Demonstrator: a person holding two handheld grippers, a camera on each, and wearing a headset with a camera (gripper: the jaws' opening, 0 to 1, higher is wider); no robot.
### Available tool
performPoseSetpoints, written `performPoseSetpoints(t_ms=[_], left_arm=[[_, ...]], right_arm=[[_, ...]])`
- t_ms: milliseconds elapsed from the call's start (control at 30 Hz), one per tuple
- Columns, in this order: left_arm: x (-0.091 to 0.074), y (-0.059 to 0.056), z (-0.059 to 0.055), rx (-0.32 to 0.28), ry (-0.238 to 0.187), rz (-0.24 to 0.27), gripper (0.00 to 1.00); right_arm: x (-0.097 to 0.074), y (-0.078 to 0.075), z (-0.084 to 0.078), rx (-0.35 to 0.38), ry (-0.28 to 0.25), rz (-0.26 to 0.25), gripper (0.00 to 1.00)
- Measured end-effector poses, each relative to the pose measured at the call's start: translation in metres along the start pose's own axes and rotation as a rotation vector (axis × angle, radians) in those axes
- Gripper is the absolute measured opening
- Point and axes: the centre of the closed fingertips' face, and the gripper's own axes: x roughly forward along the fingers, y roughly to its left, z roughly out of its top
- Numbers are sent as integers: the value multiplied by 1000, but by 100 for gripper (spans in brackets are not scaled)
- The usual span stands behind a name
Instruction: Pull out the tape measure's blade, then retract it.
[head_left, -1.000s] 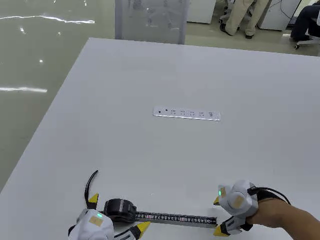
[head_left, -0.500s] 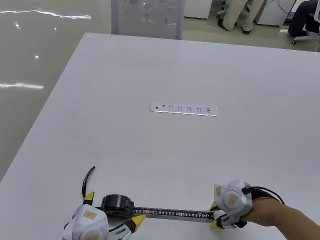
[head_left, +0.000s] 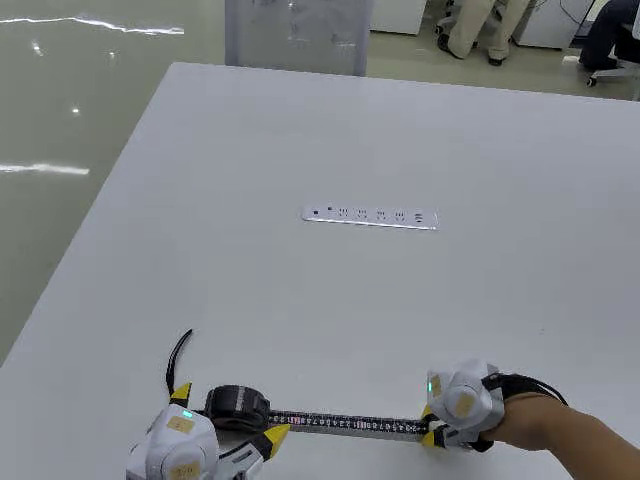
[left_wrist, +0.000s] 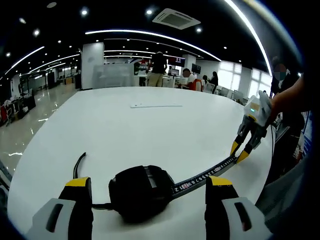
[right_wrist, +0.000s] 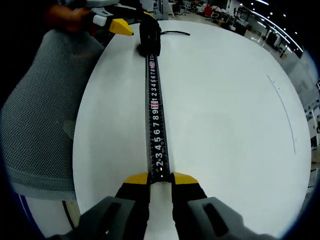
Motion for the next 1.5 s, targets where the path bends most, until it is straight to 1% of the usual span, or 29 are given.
performPoseSetpoints(t_ms=[33,100,167,200,233,300,367,400,500,533,567,600,633,767,833,933,1000,1033,1133,1333,1500], left_arm=[[0,0,-3,-30,13,-1,89],[2,-2,-5,-43,21,-3,87],[2,-1,-6,-49,25,1,85],[3,-1,-6,-56,27,3,83],[4,-1,-7,-70,29,3,81],[6,-1,-10,-80,37,6,77],[8,-1,-12,-88,46,9,75],[10,0,-13,-92,48,14,74],[16,2,-19,-117,61,34,73],[18,2,-21,-126,64,44,72],[19,3,-22,-119,64,56,72],[21,3,-23,-112,73,69,72],[22,4,-23,-117,75,79,72],[26,9,-23,-147,74,128,71],[29,11,-24,-148,74,150,71],[31,15,-25,-179,75,182,70],[31,17,-27,-189,76,196,67],[32,17,-27,-194,79,194,68],[31,15,-27,-169,97,202,68],[30,16,-28,-161,103,200,67],[29,16,-28,-159,102,203,64]], right_arm=[[0,0,1,17,7,-1,15],[0,0,1,15,20,1,14],[0,-1,0,34,28,10,14],[0,-2,0,51,22,20,14],[0,-2,-1,51,19,24,14],[2,-1,-1,26,21,26,14],[1,0,0,-12,32,10,14],[1,1,0,-11,35,10,14],[2,-1,-1,52,37,-7,14],[2,-1,-2,93,39,-19,14],[0,0,0,129,40,-23,14],[1,-1,0,119,47,-14,14],[1,-1,0,111,49,-13,14],[3,-1,-1,102,69,-9,14],[3,-1,-1,94,79,-8,14],[2,-1,-1,94,90,-8,14],[2,-1,-1,90,93,-5,14],[1,0,-1,92,94,-3,14],[2,-1,-2,96,95,-3,14],[2,-1,-2,97,97,-7,14],[2,1,0,105,75,-12,14]])
